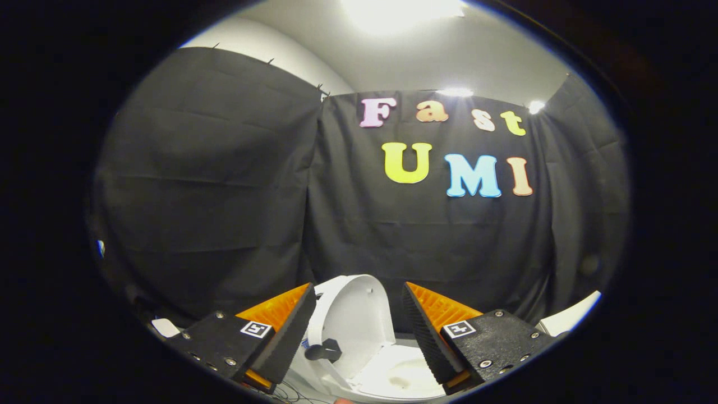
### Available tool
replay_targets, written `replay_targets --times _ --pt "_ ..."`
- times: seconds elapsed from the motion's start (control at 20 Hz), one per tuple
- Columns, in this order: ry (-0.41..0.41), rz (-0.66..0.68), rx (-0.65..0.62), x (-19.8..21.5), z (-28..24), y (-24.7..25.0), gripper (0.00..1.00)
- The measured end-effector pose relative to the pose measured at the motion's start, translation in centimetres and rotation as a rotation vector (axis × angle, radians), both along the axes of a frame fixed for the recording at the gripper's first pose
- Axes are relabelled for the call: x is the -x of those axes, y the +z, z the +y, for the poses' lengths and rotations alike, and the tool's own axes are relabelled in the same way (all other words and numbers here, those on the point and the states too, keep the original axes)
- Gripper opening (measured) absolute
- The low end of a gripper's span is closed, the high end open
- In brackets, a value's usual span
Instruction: Open the toilet lid.
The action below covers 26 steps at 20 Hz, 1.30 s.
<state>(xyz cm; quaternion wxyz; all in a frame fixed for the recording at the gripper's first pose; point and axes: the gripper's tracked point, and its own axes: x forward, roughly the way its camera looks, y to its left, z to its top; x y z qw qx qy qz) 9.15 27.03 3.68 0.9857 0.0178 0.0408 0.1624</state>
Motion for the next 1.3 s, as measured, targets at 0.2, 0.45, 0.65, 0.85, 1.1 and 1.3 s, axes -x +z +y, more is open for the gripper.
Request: replay_targets --times 0.2,0.45,0.65,0.85,1.1,1.3 --pt "-0.114 -0.036 -0.081 -0.7 -9.7 1.8 0.95" --pt "-0.189 -0.046 -0.141 0.5 -18.0 1.6 0.95" --pt "-0.169 -0.057 -0.127 2.0 -20.5 1.0 0.96" --pt "-0.145 -0.036 -0.105 3.4 -22.0 -0.5 0.96" --pt "-0.165 -0.001 -0.094 4.2 -23.7 -1.6 0.96" --pt "-0.172 0.002 -0.096 4.6 -23.7 -1.4 0.95"
